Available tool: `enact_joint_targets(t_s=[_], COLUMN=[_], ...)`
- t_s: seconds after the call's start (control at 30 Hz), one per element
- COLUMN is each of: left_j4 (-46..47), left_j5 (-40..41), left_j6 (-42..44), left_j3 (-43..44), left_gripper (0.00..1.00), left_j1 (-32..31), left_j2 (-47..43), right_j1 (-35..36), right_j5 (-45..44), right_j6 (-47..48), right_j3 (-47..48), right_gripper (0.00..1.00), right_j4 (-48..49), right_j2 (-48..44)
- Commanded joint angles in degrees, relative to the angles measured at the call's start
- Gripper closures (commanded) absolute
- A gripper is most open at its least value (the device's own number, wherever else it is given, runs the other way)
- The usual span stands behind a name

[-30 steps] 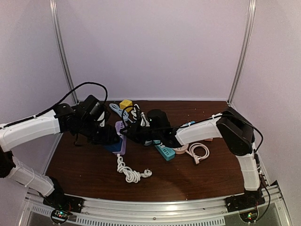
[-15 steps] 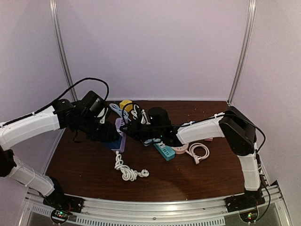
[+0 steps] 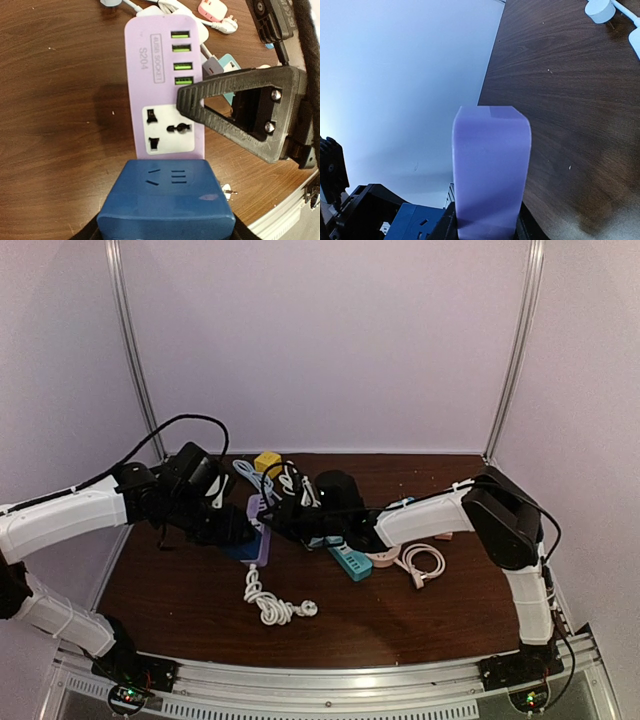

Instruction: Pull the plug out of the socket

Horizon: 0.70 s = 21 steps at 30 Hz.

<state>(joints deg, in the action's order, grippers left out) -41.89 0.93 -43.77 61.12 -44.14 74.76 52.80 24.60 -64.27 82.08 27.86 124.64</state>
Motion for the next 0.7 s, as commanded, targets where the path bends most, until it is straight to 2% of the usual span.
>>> enact_joint_targets(t_s=[0.0, 0.3, 0.67], left_j4=[5.7, -2.3, -5.5], left_j5=[-9.2, -0.9, 5.9], left_j6=[-2.0, 2.1, 1.7], left_j3=[0.0, 5.4, 5.1], left_gripper=[0.79, 0.82, 0.85], left_j1=[1.6, -3.4, -5.9], left_j2=[-5.0, -1.8, -1.2], right_j1=[-2.7, -2.9, -3.0], right_j5=[-5.2, -5.8, -6.8], right_j6=[5.6, 5.1, 4.8], right_j3=[-3.1, -2.7, -3.7], right_gripper=[1.00, 1.00, 1.00], right_j4=[-7.0, -7.8, -7.1], right_j2=[3.1, 3.4, 2.9])
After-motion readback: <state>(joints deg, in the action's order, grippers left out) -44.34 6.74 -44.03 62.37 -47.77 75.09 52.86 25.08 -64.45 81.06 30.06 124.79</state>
